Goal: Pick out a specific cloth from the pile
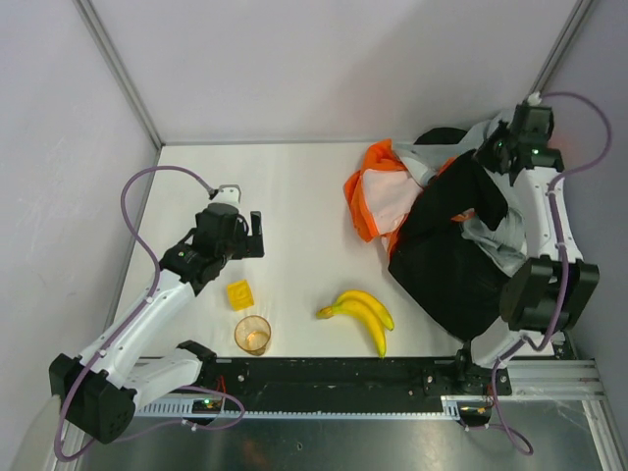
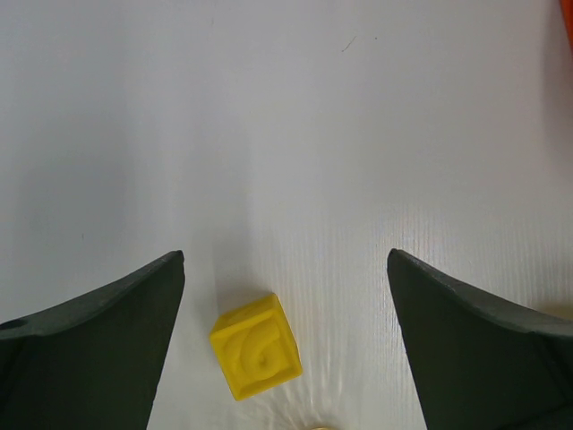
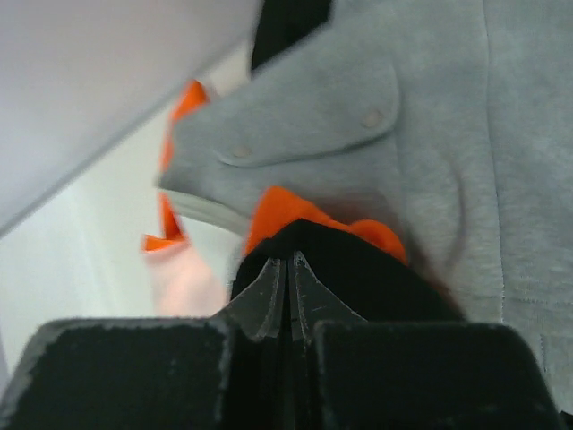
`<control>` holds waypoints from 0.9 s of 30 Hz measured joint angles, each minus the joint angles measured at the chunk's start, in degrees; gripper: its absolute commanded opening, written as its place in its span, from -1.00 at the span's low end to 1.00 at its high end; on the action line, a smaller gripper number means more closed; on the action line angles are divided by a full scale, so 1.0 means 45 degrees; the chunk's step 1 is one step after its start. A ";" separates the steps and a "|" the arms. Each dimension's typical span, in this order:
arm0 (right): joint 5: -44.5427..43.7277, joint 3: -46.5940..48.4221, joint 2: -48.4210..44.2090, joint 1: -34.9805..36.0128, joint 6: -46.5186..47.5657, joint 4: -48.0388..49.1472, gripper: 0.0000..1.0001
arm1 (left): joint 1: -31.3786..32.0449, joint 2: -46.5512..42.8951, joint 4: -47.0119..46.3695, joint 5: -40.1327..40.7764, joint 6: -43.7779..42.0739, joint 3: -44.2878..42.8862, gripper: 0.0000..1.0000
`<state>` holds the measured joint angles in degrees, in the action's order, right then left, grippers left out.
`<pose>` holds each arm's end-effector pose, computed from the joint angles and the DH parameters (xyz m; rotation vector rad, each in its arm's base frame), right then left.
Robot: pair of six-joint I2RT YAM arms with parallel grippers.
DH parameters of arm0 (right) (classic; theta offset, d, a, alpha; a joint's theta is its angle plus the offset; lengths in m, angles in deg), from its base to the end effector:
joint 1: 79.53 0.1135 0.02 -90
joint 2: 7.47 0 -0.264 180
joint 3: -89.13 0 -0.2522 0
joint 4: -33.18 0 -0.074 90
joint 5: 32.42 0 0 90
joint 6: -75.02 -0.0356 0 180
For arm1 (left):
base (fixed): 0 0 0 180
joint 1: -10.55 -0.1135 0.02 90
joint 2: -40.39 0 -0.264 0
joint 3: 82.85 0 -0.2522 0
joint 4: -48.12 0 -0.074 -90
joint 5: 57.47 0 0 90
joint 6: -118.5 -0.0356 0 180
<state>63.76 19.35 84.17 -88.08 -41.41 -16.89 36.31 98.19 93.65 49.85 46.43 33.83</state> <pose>0.3565 -0.0497 0.4006 0.5788 2.0513 0.2990 0.1965 -0.0831 0.2917 -0.0057 2.2326 -0.0715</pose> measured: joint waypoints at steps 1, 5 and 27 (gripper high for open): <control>-0.0034 -0.0423 0.0301 -0.0024 -0.0010 0.0228 -1.00 | 0.0000 0.0000 0.0000 -0.0005 0.0000 0.0000 0.99; -0.0092 -0.2341 0.1637 -0.0044 -0.0117 0.0763 -1.00 | 0.0000 -0.0005 0.0000 -0.0005 0.0000 0.0000 0.99; -0.1122 -0.3619 -0.2929 0.1812 0.1001 -0.0792 0.99 | 0.0000 -0.0219 0.0000 -0.0029 0.0000 0.0019 0.99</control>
<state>58.71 3.07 70.99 -79.93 -36.91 -20.45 36.31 97.21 93.65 49.72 46.43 33.92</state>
